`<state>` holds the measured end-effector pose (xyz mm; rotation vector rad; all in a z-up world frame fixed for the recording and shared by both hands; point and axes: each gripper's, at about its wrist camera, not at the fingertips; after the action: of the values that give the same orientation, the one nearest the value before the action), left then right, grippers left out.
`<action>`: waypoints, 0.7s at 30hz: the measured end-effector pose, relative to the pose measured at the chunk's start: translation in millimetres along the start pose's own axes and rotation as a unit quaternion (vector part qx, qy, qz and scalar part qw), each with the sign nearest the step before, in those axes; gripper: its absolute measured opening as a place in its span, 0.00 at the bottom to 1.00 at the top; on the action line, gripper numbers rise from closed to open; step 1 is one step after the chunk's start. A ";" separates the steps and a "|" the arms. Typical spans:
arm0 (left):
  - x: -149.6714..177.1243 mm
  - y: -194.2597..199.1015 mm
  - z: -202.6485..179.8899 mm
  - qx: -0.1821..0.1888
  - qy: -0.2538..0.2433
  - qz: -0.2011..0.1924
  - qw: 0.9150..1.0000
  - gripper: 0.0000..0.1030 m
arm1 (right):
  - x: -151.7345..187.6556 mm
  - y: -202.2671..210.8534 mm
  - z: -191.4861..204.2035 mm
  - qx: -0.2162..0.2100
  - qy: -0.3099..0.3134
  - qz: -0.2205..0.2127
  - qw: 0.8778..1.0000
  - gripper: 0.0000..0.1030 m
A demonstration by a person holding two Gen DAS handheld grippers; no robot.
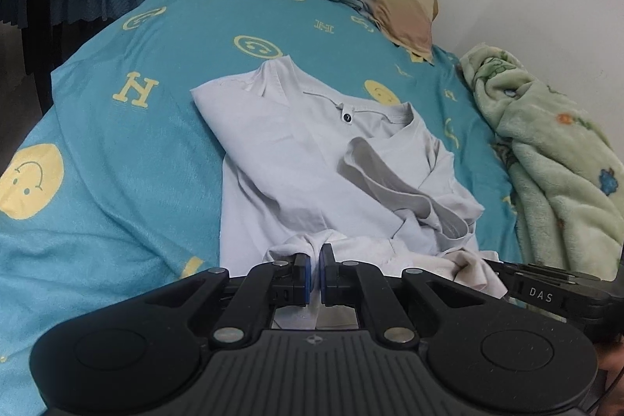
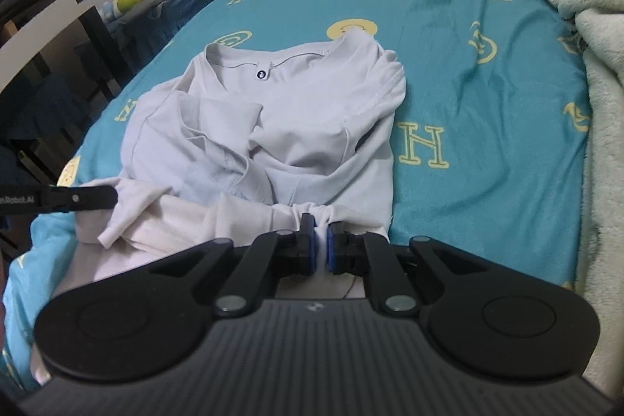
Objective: Fold clothes
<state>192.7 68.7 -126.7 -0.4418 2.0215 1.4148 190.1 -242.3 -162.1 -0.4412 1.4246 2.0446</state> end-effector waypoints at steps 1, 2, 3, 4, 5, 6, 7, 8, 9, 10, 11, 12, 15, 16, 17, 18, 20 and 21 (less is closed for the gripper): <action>0.6 -0.5 0.5 0.001 0.000 0.000 1.000 0.05 | 0.0 0.2 -0.7 -0.001 -0.002 0.000 1.000 0.10; 0.8 0.3 1.2 0.003 0.002 -0.002 1.000 0.06 | -0.7 0.7 -1.3 -0.003 -0.007 0.000 1.000 0.11; 0.9 1.3 1.7 0.005 0.003 -0.003 1.000 0.06 | -1.4 1.6 -2.1 -0.005 -0.013 0.001 1.000 0.11; 0.9 2.9 1.8 0.007 0.005 -0.005 1.000 0.06 | -2.2 2.6 -2.8 -0.006 -0.019 0.003 1.000 0.11; 1.0 4.9 0.6 0.010 0.004 -0.006 1.000 0.07 | -3.0 3.7 -3.2 -0.006 -0.025 0.004 1.000 0.12; 1.4 7.6 -1.1 0.014 0.003 -0.007 1.000 0.14 | -4.0 5.2 -3.2 -0.005 -0.029 0.006 1.000 0.12; 1.9 10.4 -2.9 0.018 0.001 -0.008 1.000 0.24 | -4.9 6.8 -3.0 -0.003 -0.032 0.008 0.999 0.13; 2.6 13.8 -5.2 0.024 -0.001 -0.011 1.000 0.30 | -5.5 9.1 -2.4 -0.001 -0.035 0.009 0.999 0.13; 3.3 17.5 -7.6 0.028 -0.003 -0.014 1.000 0.40 | -5.7 11.9 -1.8 0.000 -0.037 0.009 0.999 0.16; 4.3 22.4 -11.0 0.024 -0.010 -0.018 0.999 0.49 | -5.8 14.7 -1.2 0.001 -0.039 0.008 0.999 0.19; 5.3 27.4 -14.3 0.018 -0.020 -0.023 0.999 0.52 | -5.6 17.9 -0.9 0.001 -0.041 0.006 0.999 0.25; 6.6 33.2 -17.5 0.011 -0.028 -0.028 0.999 0.57 | -5.5 21.5 -1.3 -0.001 -0.047 0.004 0.999 0.34; 12.4 48.9 -22.3 0.014 -0.037 -0.031 0.999 0.62 | -4.9 32.7 -3.5 -0.006 -0.069 -0.003 0.998 0.56; 14.9 52.9 -23.8 0.014 -0.039 -0.029 0.999 0.62 | -4.5 37.3 -4.6 -0.009 -0.079 -0.005 0.997 0.57; 18.0 57.1 -25.3 0.009 -0.041 -0.027 0.999 0.62 | -4.4 42.0 -5.6 -0.011 -0.090 -0.007 0.996 0.57; 21.3 60.4 -26.2 0.003 -0.045 -0.024 0.999 0.62 | -4.2 46.9 -6.7 -0.014 -0.100 -0.009 0.995 0.57; 26.7 64.0 -27.3 -0.009 -0.054 -0.017 0.998 0.62 | -3.5 56.7 -9.5 -0.015 -0.122 -0.013 0.992 0.57; 28.2 63.7 -27.3 -0.014 -0.057 -0.013 0.998 0.62 | -3.0 59.9 -11.1 -0.009 -0.128 -0.013 0.992 0.57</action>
<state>125.8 69.1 -93.4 -0.3888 1.9007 1.4225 153.3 -268.0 -120.9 -0.1933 1.2407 2.0118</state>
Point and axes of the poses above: each gripper's, at about its wrist camera, not at the fingertips, and y roughly against the way its jaws point, z to its left, x to its underside, and after that the axes turned 13 degrees about -y, right-handed
